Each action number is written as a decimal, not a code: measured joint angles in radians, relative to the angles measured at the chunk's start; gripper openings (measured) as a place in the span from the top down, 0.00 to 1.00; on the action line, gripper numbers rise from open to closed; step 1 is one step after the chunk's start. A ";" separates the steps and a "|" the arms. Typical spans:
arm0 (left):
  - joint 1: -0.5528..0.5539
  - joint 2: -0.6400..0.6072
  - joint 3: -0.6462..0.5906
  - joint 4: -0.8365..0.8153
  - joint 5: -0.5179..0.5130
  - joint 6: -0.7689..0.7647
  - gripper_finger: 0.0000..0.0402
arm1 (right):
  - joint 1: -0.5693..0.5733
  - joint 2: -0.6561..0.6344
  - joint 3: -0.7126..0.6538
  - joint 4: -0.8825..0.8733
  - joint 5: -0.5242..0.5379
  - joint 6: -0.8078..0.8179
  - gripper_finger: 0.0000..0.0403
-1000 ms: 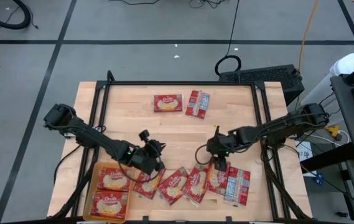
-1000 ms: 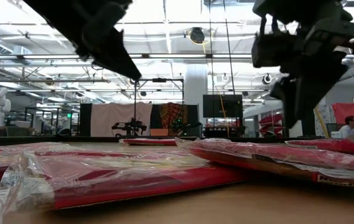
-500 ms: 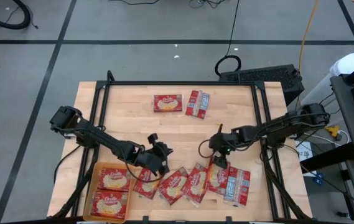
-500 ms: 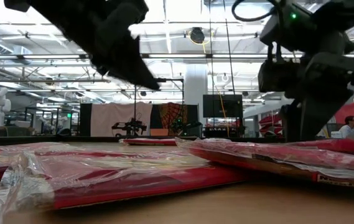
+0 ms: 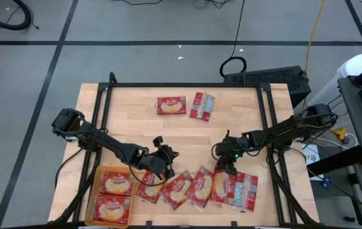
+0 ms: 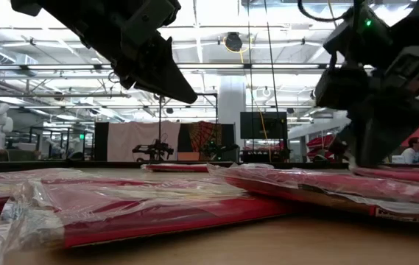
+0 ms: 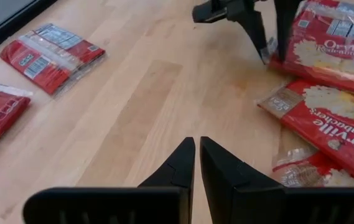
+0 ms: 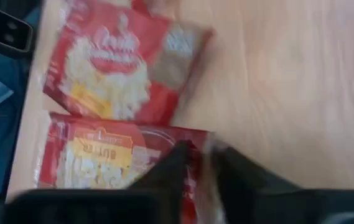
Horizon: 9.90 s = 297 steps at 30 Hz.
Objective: Sort popcorn bags into baskets
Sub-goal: Put the red popcorn bag into the orange bin
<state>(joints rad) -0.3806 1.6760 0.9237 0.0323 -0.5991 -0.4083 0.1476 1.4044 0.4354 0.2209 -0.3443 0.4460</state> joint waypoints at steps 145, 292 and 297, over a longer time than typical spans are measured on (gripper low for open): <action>0.244 0.133 0.460 -0.488 0.607 0.325 0.48 | 0.074 0.145 0.471 -0.391 0.347 -0.293 0.97; -0.089 -0.036 0.093 -0.062 0.229 0.033 0.71 | 0.168 0.141 0.446 -0.334 0.371 -0.169 0.45; -0.061 -0.001 0.093 -0.044 0.224 -0.024 0.71 | 0.098 0.182 0.422 -0.292 0.205 -0.266 0.38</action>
<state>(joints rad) -0.4419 1.6747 1.0168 -0.0116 -0.3752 -0.4323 0.2455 1.5868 0.8574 -0.0715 -0.1391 0.1795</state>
